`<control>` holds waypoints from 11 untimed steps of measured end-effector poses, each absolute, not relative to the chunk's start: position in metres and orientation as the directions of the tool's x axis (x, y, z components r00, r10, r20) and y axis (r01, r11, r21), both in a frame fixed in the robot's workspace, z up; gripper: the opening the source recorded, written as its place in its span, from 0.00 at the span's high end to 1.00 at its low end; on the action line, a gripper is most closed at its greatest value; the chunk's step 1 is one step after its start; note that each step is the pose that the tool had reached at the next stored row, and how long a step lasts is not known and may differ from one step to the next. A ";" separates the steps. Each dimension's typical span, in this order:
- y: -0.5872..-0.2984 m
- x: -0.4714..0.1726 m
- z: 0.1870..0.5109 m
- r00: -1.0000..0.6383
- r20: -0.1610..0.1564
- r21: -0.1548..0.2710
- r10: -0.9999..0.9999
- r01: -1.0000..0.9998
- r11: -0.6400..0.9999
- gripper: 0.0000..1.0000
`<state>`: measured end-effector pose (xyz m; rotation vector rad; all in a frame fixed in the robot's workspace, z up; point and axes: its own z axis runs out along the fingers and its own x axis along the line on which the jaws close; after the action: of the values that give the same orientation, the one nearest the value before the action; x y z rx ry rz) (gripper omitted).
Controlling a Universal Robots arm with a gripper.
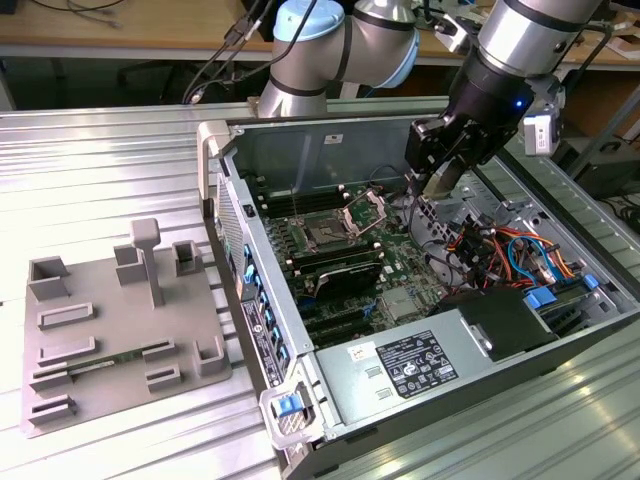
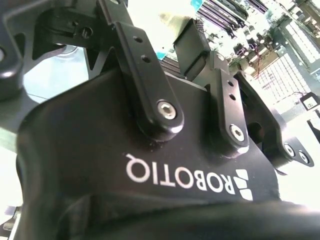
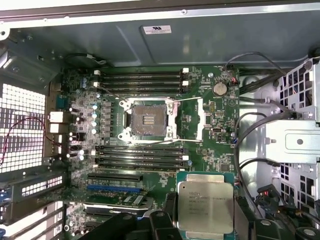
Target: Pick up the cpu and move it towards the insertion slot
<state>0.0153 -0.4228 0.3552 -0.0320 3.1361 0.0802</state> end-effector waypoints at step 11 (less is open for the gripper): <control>-0.419 0.011 0.354 -1.000 -0.005 0.051 -0.020 -0.021 0.998 0.46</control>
<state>0.0109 -0.4190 0.3538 -0.0323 3.1361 0.0803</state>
